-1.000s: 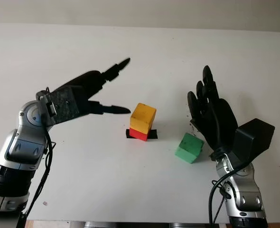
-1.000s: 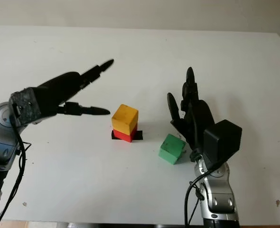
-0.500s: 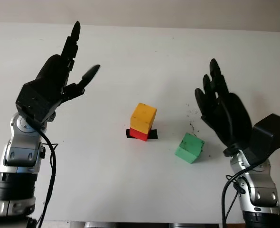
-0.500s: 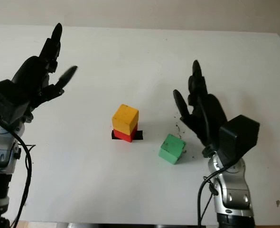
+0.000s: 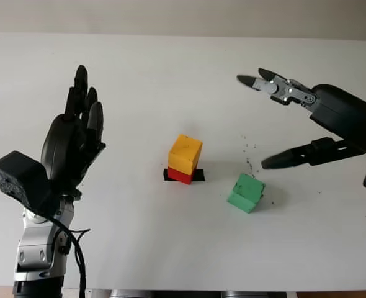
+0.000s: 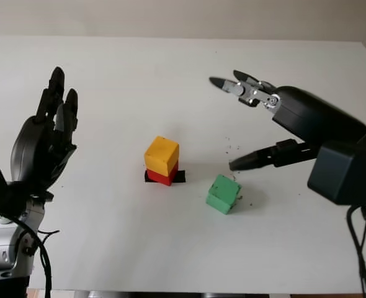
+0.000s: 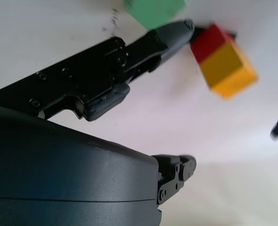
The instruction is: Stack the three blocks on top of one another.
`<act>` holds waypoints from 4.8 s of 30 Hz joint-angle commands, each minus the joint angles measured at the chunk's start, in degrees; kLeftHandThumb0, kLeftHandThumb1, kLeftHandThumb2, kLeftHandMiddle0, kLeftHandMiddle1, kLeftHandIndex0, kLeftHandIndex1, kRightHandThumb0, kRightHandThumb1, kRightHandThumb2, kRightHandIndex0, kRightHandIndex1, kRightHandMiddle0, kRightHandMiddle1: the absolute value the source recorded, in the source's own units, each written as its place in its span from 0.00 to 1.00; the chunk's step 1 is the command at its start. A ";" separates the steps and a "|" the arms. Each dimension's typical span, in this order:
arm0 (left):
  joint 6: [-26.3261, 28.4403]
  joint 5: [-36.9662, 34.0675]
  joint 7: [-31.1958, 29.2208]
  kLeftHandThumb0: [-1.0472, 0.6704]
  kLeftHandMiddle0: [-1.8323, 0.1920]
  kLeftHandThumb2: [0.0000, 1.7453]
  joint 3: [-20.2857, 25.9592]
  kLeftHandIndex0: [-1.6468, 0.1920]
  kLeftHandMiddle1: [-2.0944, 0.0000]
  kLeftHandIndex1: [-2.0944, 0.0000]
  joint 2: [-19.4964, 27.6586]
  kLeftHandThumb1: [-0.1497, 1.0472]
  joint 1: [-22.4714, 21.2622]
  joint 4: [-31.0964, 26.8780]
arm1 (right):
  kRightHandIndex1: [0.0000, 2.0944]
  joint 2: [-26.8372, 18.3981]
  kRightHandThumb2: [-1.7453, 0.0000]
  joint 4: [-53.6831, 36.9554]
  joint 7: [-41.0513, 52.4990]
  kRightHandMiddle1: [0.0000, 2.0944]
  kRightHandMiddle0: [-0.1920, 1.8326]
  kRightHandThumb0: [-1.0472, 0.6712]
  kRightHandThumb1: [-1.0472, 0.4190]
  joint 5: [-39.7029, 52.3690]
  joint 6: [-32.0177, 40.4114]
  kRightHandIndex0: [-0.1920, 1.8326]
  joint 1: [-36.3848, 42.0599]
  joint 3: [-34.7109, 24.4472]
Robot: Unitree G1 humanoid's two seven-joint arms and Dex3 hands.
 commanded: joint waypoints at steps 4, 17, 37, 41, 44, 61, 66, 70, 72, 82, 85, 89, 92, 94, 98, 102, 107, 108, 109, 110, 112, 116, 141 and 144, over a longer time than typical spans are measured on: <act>-2.15 -0.24 0.50 0.18 1.00 0.39 1.05 1.00 0.99 1.00 -0.37 1.00 1.26 0.00 | 0.03 -6.20 0.97 1.24 5.06 0.05 0.27 0.18 0.19 -0.08 -9.68 0.10 -0.80 0.62; -2.30 -0.05 1.50 0.18 0.99 0.38 1.29 1.00 0.98 1.00 -0.83 1.00 2.40 -0.44 | 0.03 -6.52 0.98 5.13 5.82 0.04 0.32 0.20 0.23 -4.86 -20.75 0.14 -3.03 6.51; -2.06 3.77 2.79 0.22 1.00 0.37 -0.53 1.00 0.98 1.00 -1.20 1.00 5.70 -2.87 | 0.03 0.35 0.97 17.68 -10.02 0.04 0.37 0.27 0.22 -18.32 -33.36 0.13 -3.59 13.11; -1.83 3.88 2.92 0.22 1.00 0.37 -0.64 1.00 0.98 1.00 -1.23 1.00 5.69 -3.20 | 0.03 0.18 0.97 18.51 -11.16 0.05 0.38 0.27 0.22 -19.31 -34.35 0.14 -3.45 13.60; -1.87 4.13 3.17 0.23 1.00 0.37 -0.76 1.00 0.98 1.00 -1.41 1.00 5.72 -3.28 | 0.03 0.18 0.97 19.10 -11.30 0.05 0.39 0.27 0.22 -19.10 -34.49 0.15 -3.28 14.02; -2.47 4.86 3.51 0.22 0.99 0.35 -1.04 1.00 0.97 0.99 -1.62 1.00 6.18 -3.60 | 0.03 0.64 0.96 21.47 -13.50 0.08 0.46 0.31 0.18 -22.25 -35.40 0.16 -3.97 16.25; -2.48 5.14 3.80 0.23 0.98 0.35 -1.06 1.00 0.97 0.99 -1.81 1.00 6.29 -3.65 | 0.03 1.41 0.96 22.53 -15.51 0.10 0.50 0.32 0.16 -23.95 -36.39 0.17 -4.49 16.70; -1.61 5.56 3.62 0.22 0.99 0.35 -1.28 1.00 0.97 0.99 -1.40 1.00 6.34 -3.92 | 0.04 1.72 0.97 23.48 -17.43 0.13 0.55 0.33 0.16 -24.70 -37.47 0.19 -4.80 16.72; -1.30 6.07 3.78 0.21 0.99 0.35 -1.43 1.00 0.97 0.99 -1.38 1.00 6.33 -4.07 | 0.04 1.90 0.97 23.88 -18.35 0.15 0.56 0.34 0.16 -24.79 -37.80 0.20 -5.03 16.73; 0.15 7.52 3.85 0.20 0.99 0.34 -1.70 1.00 0.97 1.00 -1.35 1.00 6.35 -4.69 | 0.03 3.21 0.97 22.86 -12.98 0.50 0.38 0.36 0.15 -11.76 -29.04 0.22 -3.70 17.08; 0.14 7.75 3.57 0.19 0.99 0.34 -1.82 1.00 0.98 1.00 -1.06 1.00 6.32 -4.57 | 0.02 3.08 0.97 20.53 -8.54 0.52 0.37 0.37 0.14 -6.92 -22.84 0.22 -3.36 16.66; -0.10 8.24 3.15 0.19 1.00 0.35 -2.00 1.00 0.98 1.00 -0.61 1.00 6.35 -4.17 | 0.03 2.82 0.97 19.34 -5.60 0.54 0.36 0.38 0.13 -4.90 -19.14 0.23 -4.47 15.84; 0.10 8.17 3.13 0.19 1.00 0.34 -2.00 1.00 0.98 1.00 -0.76 1.00 6.22 -3.99 | 0.03 2.72 0.97 18.58 -3.10 0.56 0.35 0.39 0.12 -4.27 -15.04 0.23 -6.55 15.60; -0.39 7.95 2.93 0.19 1.00 0.34 -1.94 1.00 0.98 1.00 -0.78 1.00 6.11 -3.52 | 0.03 2.84 0.97 18.99 -1.68 0.57 0.35 0.39 0.12 -3.86 -12.84 0.22 -8.45 15.51; -0.28 8.03 3.11 0.19 1.00 0.34 -1.97 1.00 0.98 1.00 -0.99 1.00 5.98 -3.40 | 0.03 2.83 0.96 21.00 0.65 0.56 0.34 0.39 0.11 -3.43 -10.32 0.23 -13.62 15.20; 0.68 8.47 3.39 0.19 1.00 0.34 -2.14 1.00 0.98 1.00 -0.90 1.00 5.89 -3.96 | 0.03 3.36 0.97 25.40 2.25 0.51 0.39 0.38 0.12 -4.08 -11.25 0.25 -21.26 15.74; 0.75 8.25 3.31 0.19 1.00 0.35 -2.14 1.00 0.99 1.00 -1.01 1.00 5.84 -3.93 | 0.03 4.35 0.97 31.86 3.94 0.39 0.47 0.37 0.15 -6.24 -14.66 0.28 -32.62 17.31; 0.66 7.95 3.18 0.20 1.00 0.37 -2.11 1.00 0.99 1.00 -1.12 1.00 5.79 -3.81 | 0.03 4.66 0.97 33.25 4.18 0.37 0.49 0.37 0.15 -7.10 -15.59 0.28 -35.18 17.87; 0.50 7.62 3.02 0.20 1.00 0.38 -2.07 1.00 0.99 1.00 -1.20 1.00 5.74 -3.65 | 0.03 5.07 0.97 34.33 4.30 0.36 0.50 0.36 0.16 -7.90 -16.14 0.29 -37.39 18.37; 0.38 7.41 2.92 0.20 1.00 0.39 -2.07 1.00 1.00 1.00 -1.22 1.00 5.71 -3.54 | 0.03 5.35 0.97 35.16 4.37 0.34 0.51 0.36 0.16 -8.49 -16.65 0.29 -38.84 18.71; -0.12 6.84 2.63 0.20 1.00 0.40 -1.96 1.00 1.00 1.00 -1.33 1.00 5.57 -3.09 | 0.03 6.48 0.97 36.29 4.77 0.31 0.54 0.35 0.18 -10.24 -16.29 0.30 -42.70 19.80; -0.68 6.50 2.58 0.20 1.00 0.40 -1.95 1.00 1.00 1.00 -1.30 1.00 5.02 -2.28 | 0.03 10.11 0.97 39.72 7.21 0.29 0.57 0.35 0.20 -10.90 -14.88 0.31 -50.50 21.84; -1.12 7.56 3.92 0.19 1.00 0.39 -3.50 1.00 1.00 1.00 -2.16 1.00 3.55 -1.01 | 0.03 14.92 0.97 44.56 11.18 0.39 0.55 0.35 0.21 -11.42 -13.56 0.32 -57.60 23.95; -1.20 7.65 4.03 0.19 1.00 0.39 -3.61 1.00 1.00 1.00 -2.21 1.00 3.40 -0.79 | 0.03 14.92 0.97 44.98 11.11 0.40 0.55 0.35 0.21 -11.46 -13.88 0.32 -57.67 23.95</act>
